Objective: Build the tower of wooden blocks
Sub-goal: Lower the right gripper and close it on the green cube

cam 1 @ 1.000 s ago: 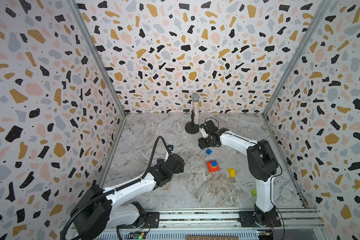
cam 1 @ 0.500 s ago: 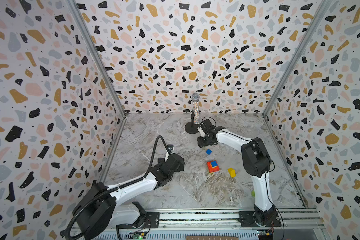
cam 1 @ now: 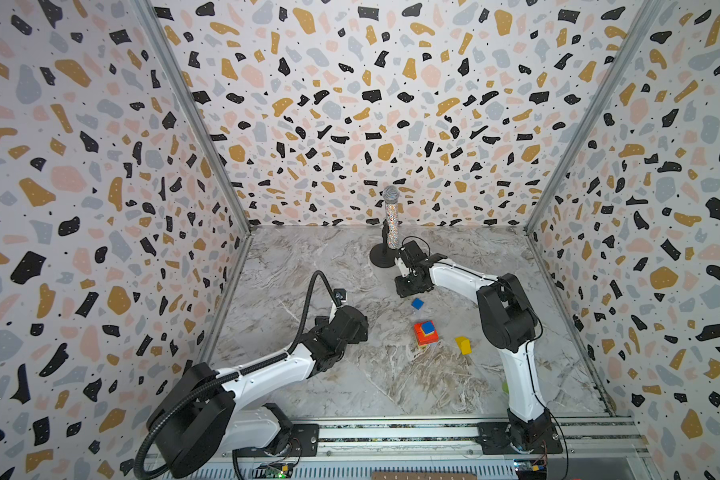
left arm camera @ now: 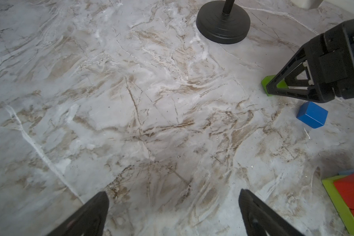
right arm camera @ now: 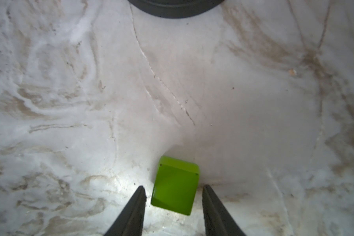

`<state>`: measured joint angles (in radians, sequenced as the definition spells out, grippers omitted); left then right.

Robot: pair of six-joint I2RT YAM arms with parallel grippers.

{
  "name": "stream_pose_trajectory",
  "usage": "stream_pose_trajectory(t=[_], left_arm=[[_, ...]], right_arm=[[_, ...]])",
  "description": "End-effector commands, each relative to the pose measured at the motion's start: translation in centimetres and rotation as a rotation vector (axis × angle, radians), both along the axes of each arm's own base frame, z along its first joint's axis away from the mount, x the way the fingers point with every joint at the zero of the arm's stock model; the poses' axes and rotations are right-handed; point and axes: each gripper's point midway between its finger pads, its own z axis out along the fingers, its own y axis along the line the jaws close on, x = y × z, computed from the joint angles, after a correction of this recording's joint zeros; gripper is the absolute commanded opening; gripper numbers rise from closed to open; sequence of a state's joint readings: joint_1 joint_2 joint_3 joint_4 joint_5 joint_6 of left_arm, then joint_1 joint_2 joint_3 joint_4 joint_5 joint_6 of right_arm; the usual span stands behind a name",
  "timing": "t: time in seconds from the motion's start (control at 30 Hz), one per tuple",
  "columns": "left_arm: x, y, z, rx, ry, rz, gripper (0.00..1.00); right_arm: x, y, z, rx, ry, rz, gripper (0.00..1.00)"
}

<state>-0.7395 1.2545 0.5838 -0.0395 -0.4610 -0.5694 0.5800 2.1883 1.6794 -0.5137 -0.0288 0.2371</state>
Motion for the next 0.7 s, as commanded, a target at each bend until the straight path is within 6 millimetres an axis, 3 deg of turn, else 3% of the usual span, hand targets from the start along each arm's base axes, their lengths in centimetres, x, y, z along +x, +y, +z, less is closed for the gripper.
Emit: stream_pose_trajectory(t=[0.0, 0.3, 0.67], left_arm=[[0.22, -0.01, -0.13, -0.012, -0.007, 0.001, 1.00], [0.20, -0.24, -0.41, -0.016, 0.009, -0.010, 1.00], [0.25, -0.19, -0.38, -0.016, 0.011, -0.009, 1.00]], right_arm=[[0.55, 0.16, 0.63, -0.014, -0.015, -0.002, 0.46], [0.66, 0.37, 0.49, -0.018, -0.021, 0.003, 0.40], [0.84, 0.42, 0.32, -0.020, -0.018, 0.000, 0.40]])
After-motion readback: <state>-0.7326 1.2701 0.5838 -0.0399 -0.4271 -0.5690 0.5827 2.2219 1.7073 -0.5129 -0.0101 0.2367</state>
